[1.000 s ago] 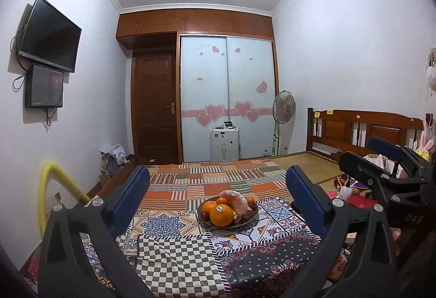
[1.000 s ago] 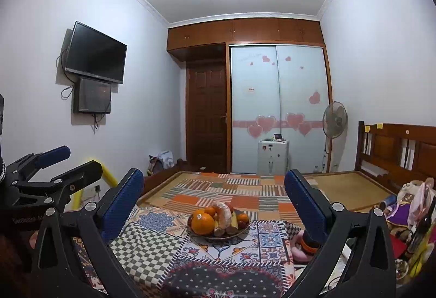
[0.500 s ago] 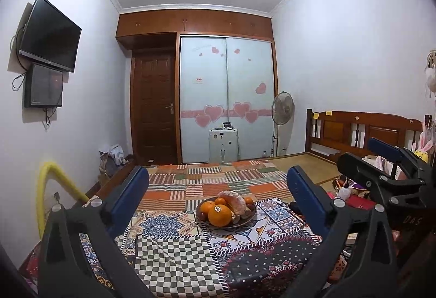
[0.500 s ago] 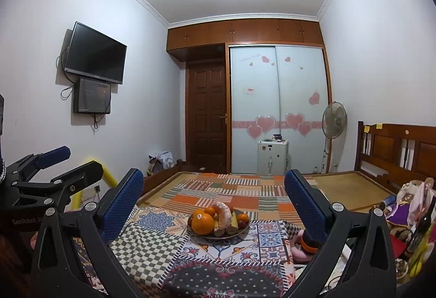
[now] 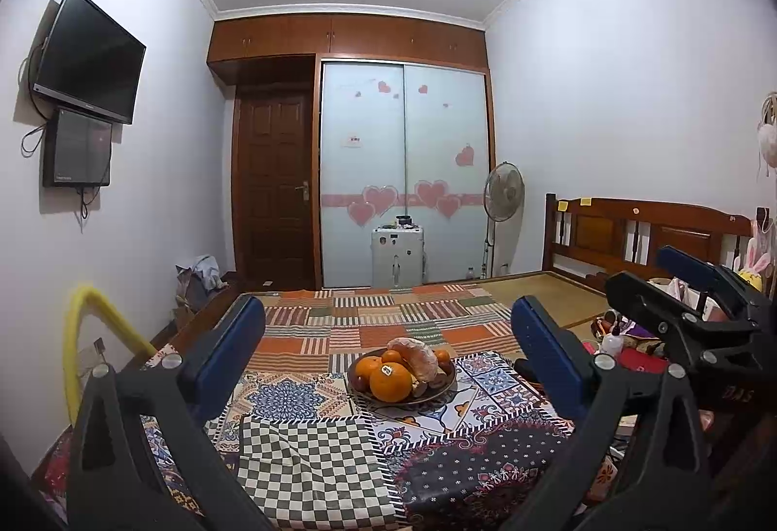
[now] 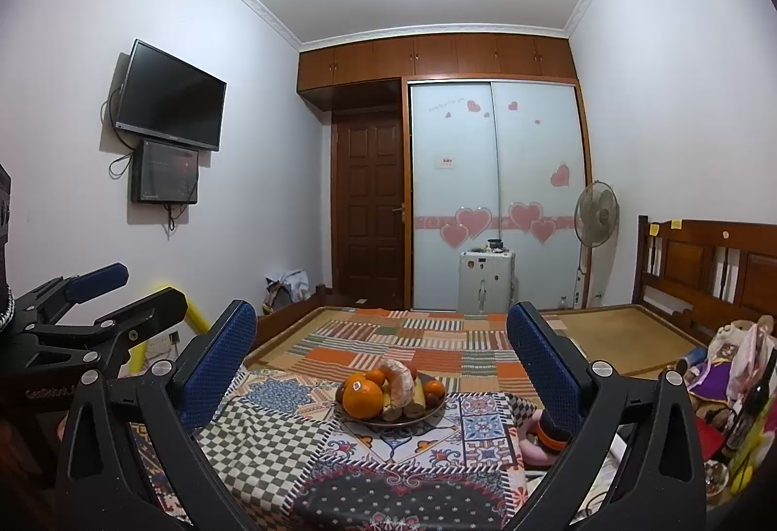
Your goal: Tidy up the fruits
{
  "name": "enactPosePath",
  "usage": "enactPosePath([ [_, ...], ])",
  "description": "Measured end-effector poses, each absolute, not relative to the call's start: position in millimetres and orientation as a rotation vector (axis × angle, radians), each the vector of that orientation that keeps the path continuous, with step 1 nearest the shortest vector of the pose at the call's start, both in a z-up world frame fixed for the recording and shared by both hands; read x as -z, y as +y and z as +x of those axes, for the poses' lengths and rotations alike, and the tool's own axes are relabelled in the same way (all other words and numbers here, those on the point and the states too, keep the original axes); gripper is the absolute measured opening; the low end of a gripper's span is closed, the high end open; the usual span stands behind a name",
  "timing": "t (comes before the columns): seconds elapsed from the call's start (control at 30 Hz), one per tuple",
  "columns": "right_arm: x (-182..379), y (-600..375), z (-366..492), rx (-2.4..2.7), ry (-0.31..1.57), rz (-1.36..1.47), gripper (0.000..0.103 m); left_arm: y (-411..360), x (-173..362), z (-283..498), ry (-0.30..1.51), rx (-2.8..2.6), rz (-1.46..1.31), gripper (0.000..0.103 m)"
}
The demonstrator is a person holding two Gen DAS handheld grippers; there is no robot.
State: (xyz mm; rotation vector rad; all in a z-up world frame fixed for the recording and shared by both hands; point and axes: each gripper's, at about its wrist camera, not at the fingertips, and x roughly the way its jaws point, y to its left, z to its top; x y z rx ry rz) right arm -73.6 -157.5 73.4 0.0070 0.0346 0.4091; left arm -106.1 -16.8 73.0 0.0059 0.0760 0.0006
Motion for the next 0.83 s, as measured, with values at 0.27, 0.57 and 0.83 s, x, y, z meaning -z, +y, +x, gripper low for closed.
enactPosePath([
  [0.27, -73.5, -157.7, -73.5, -0.408, 0.034, 0.008, 0.103, -15.2, -68.9, -102.7, 0.091, 0.010, -0.014, 0.103],
  [0.57, -74.0, -156.7, -71.9, -0.407, 0.042, 0.011, 0.103, -15.1, -65.7, -101.0, 0.103, 0.025, -0.010, 0.103],
  [0.83, -73.9, -154.9, -69.0, -0.409, 0.049, 0.015, 0.103, -15.3, -64.8, -98.7, 0.108, 0.040, -0.013, 0.103],
])
